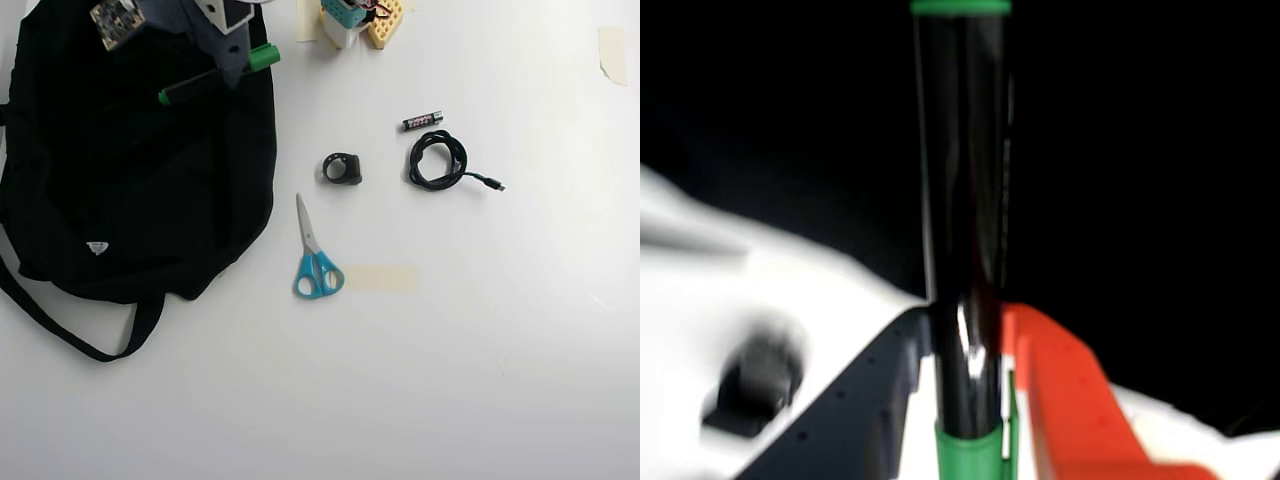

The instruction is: Put the green marker into the black bag

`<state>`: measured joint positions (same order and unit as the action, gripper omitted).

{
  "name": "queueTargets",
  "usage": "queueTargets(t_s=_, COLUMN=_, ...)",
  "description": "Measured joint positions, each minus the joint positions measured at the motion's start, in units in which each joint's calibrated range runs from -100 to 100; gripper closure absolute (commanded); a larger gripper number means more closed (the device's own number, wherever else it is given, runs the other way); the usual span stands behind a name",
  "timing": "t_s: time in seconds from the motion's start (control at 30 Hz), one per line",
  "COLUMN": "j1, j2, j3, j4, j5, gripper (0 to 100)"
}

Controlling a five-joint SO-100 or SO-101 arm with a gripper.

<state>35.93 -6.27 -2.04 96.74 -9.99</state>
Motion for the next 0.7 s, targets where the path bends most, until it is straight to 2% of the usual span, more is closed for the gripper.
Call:
queueTargets(t_s=0.17, j1=8.2, j2=1.0, j3=0.3, j4=-7.9, j5=0.0, gripper=98)
queueTargets(t_s=0.37, j1=11.8, j2=16.5, j3=-0.2, j4=-19.8, j5=0.0, gripper=98)
queueTargets(t_s=0.5, j1=13.0, j2=28.1, j3=-8.9, j4=-20.3, j5=0.0, gripper=97)
queueTargets(t_s=0.53, j1=13.0, j2=29.6, j3=-9.2, j4=-20.3, j5=0.0, gripper=92)
queueTargets(t_s=0.6, j1=13.7, j2=30.6, j3=-9.3, j4=-20.3, j5=-0.1, gripper=75)
queueTargets(t_s=0.7, j1=13.8, j2=30.6, j3=-9.3, j4=-19.0, j5=-1.2, gripper=74)
